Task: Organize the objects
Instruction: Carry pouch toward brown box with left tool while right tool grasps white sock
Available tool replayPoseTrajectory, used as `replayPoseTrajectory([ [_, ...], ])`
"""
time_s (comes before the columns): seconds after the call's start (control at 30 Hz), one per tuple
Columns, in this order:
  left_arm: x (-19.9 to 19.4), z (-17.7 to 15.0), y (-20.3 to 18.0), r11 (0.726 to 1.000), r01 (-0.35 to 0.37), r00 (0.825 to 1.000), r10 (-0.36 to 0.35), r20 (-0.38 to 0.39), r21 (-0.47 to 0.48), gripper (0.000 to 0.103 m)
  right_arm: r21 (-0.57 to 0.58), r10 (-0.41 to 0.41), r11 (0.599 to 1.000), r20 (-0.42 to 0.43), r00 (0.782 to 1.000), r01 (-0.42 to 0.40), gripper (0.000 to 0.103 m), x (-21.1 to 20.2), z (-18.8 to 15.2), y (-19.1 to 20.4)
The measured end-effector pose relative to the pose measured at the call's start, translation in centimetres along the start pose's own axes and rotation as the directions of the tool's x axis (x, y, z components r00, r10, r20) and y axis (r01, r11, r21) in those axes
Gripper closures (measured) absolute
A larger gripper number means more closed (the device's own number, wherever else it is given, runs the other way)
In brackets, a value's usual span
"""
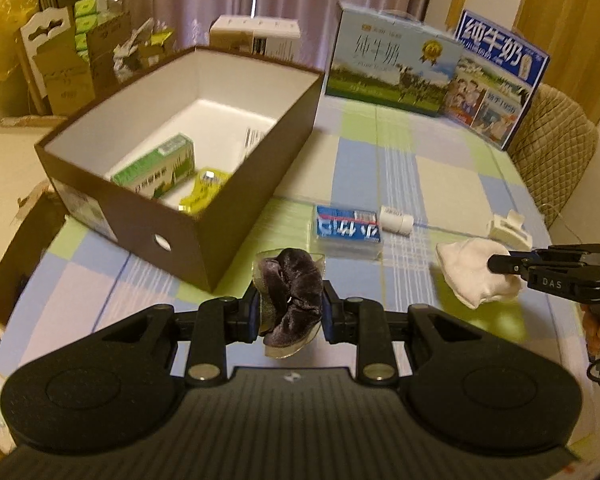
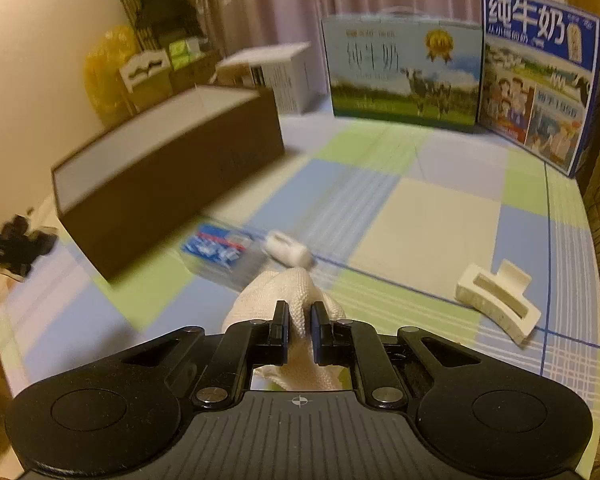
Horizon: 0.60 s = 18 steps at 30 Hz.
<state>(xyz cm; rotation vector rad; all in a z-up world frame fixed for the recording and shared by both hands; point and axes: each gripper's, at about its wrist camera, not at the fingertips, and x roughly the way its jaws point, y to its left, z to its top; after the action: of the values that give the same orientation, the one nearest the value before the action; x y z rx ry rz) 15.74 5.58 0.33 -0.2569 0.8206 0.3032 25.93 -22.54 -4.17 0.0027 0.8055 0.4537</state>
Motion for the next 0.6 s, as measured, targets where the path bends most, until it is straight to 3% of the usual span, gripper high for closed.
replayPoseTrajectory([
  [0.37, -1.8, 4.1, 3.9, 0.997, 0.055, 0.996, -0.058, 0.072, 0.047, 0.079, 0.048, 0.031, 0.998, 0.119, 0.992, -0.037, 0.096, -3.6, 4.0, 6.6],
  [0.6, -2.2, 6.4, 7.8, 0.995, 0.07, 0.992, -0.077, 0.1, 0.066, 0.079, 0.038, 0.091, 0.994, 0.175, 0.98, -0.099, 0.096, -2.8, 7.0, 12.2],
])
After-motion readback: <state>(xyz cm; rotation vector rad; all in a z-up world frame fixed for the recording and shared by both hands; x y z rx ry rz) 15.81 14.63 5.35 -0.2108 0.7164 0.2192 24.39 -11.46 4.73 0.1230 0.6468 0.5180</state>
